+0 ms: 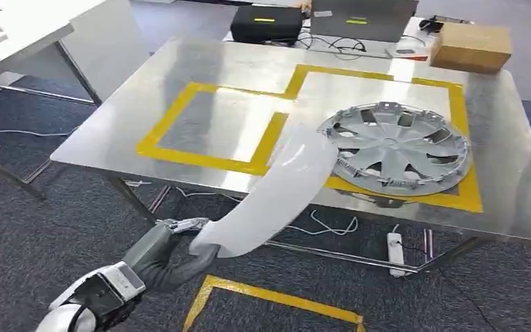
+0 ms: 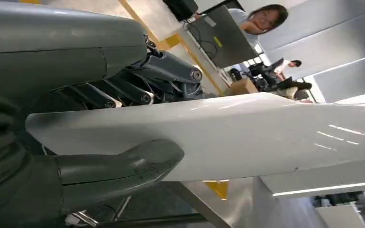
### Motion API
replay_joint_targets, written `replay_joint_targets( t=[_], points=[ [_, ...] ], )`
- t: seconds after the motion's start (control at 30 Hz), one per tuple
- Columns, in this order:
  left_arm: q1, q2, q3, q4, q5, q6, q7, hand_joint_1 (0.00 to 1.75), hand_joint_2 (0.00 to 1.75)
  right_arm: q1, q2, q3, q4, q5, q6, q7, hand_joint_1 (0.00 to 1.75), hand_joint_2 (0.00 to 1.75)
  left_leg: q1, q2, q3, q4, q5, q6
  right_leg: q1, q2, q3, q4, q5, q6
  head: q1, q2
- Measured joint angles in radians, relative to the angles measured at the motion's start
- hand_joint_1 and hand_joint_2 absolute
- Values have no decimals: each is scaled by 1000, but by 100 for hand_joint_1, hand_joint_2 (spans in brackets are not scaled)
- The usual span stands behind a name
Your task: Take the parts from the cabinet and place them on the table.
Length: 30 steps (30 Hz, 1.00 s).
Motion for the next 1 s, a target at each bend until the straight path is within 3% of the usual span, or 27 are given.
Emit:
replay_joint_targets(
  t=[0.07, 0.1, 0.13, 0.17, 0.23, 0.27, 0.3, 0.33, 0.4, 0.43, 0.47, 0.5, 0.53, 0.6, 0.63, 0.67, 0.7, 0.77, 0.8, 0.83, 0.93, 1.0],
  points=[
    [-9, -9, 0, 7, -16, 11, 19, 175, 175, 5, 0, 3, -4, 0, 0, 3, 0, 175, 1, 21, 12, -13, -6, -11, 1, 24, 0, -4, -5, -9, 1, 0],
    [-14, -14, 1, 8, -19, 13, 23, 175, 175, 9, 0, 7, -8, 0, 0, 6, 0, 175, 4, 12, 22, -13, -17, -20, -11, 38, 14, -14, -5, -14, 0, 0],
    [-18, -15, 1, 11, -22, 14, 23, 175, 175, 13, 0, 9, -13, 0, 0, 6, 0, 175, 4, -37, 13, 21, -33, -22, -13, 48, 25, -19, -9, -20, -7, 0],
    [-19, -15, 2, 14, -22, 17, 23, 175, 175, 11, 0, 9, -13, 0, 0, 6, 0, 175, 5, -64, -24, 88, -62, -24, -16, 59, 31, -22, -11, -23, -11, 0],
    [-18, -16, 2, 23, -23, 18, 26, 175, 175, 12, 0, 12, -18, 0, 0, 6, 0, 175, 6, -82, -133, 255, -120, -28, -17, 89, 37, -24, -19, -28, -13, 0],
    [-18, -16, 2, 27, -23, 19, 28, 175, 175, 12, 0, 13, -18, 0, 0, 7, 0, 175, 6, -83, -174, 304, -120, -27, -17, 104, 42, -24, -23, -29, -15, 0],
    [-18, -18, 2, 31, -24, 24, 38, 175, 175, 14, 0, 15, -18, 0, -2, 11, 0, 175, 6, -84, -193, 304, -91, -26, -17, 117, 50, -24, -29, -28, -13, 0],
    [-18, -19, 5, 34, -26, 32, 51, 175, 175, 16, 0, 18, -20, 0, -4, 14, 0, 175, 6, -86, -190, 263, -36, -23, -17, 125, 61, -24, -37, -28, -15, 0],
    [-21, -29, 12, 40, -28, 50, 78, 175, 175, 27, 0, 24, -27, -4, -3, 25, 0, 175, 6, -91, -141, 100, 93, -16, -18, 143, 89, -24, -55, -20, -18, 0],
    [-22, -32, 17, 47, -29, 59, 84, 175, 175, 31, 0, 26, -30, -3, 3, 28, 0, 175, 6, -99, -126, 46, 116, -12, -18, 147, 84, -27, -63, -15, -20, 0],
    [-24, -37, 20, 52, -30, 67, 87, 175, 175, 32, 0, 28, -33, -1, 11, 31, 0, 175, 4, -104, -105, 14, 92, -9, -11, 153, 89, -23, -76, -7, -21, 0],
    [-26, -48, 23, 58, -35, 74, 93, 175, 175, 38, 0, 31, -37, 0, 18, 33, 0, 175, 1, -104, -106, 12, 82, -1, -14, 152, 86, -35, -76, 1, -20, 0],
    [-27, -50, 27, 61, -40, 82, 96, 175, 175, 42, 1, 33, -40, 2, 26, 34, 0, 175, 1, -104, -105, 2, 80, 9, -14, 152, 107, -30, -66, 10, -21, 0],
    [-29, -62, 33, 71, -54, 100, 105, 175, 175, 49, 1, 35, -46, 5, 31, 39, 0, 175, 7, -102, -87, -3, 78, 22, -13, 144, 116, -40, -78, 20, -21, 0],
    [-30, -66, 37, 76, -66, 112, 114, 175, 175, 51, 1, 37, -49, 5, 31, 42, 0, 175, 7, -100, -74, -5, 72, 31, -10, 110, 110, -16, -92, 24, -15, 0],
    [-30, -71, 40, 79, -75, 123, 121, 175, 175, 50, 1, 40, -53, 5, 31, 48, 0, 175, 7, -97, -65, -5, 66, 37, -10, 84, 78, 42, -117, 27, -5, 0],
    [-31, -76, 43, 84, -80, 132, 127, 175, 175, 49, 1, 42, -54, 5, 31, 50, 0, 175, 7, -93, -61, -5, 60, 38, -11, 70, 27, 125, -147, 30, -4, 0],
    [-30, -78, 49, 93, -88, 138, 136, 175, 175, 54, 1, 47, -54, 5, 31, 56, 0, 175, 7, -88, -49, -5, 46, 38, -11, 64, -70, 261, -193, 37, -2, 0],
    [-30, -81, 50, 97, -92, 142, 137, 175, 175, 57, 1, 50, -55, 5, 31, 57, 0, 175, 7, -87, -40, -5, 39, 37, -12, 63, -91, 269, -185, 40, -1, 0],
    [-30, -84, 51, 100, -97, 149, 141, 175, 175, 61, 1, 50, -57, 4, 31, 61, 0, 175, 7, -87, -27, -5, 29, 36, -12, 63, -90, 239, -155, 38, -3, 0],
    [-31, -98, 62, 113, -112, 175, 159, 175, 175, 73, 1, 55, -68, -1, 31, 72, 0, 175, 7, -84, 19, -5, -6, 27, -11, 49, -17, -3, 25, 30, 0, 0],
    [-34, -106, 73, 126, -124, 191, 169, 175, 175, 75, 1, 60, -73, -4, 30, 78, 0, 175, 2, -84, 29, -8, -17, 14, -3, 44, -17, -5, -7, 10, 0, 0]
  ],
)
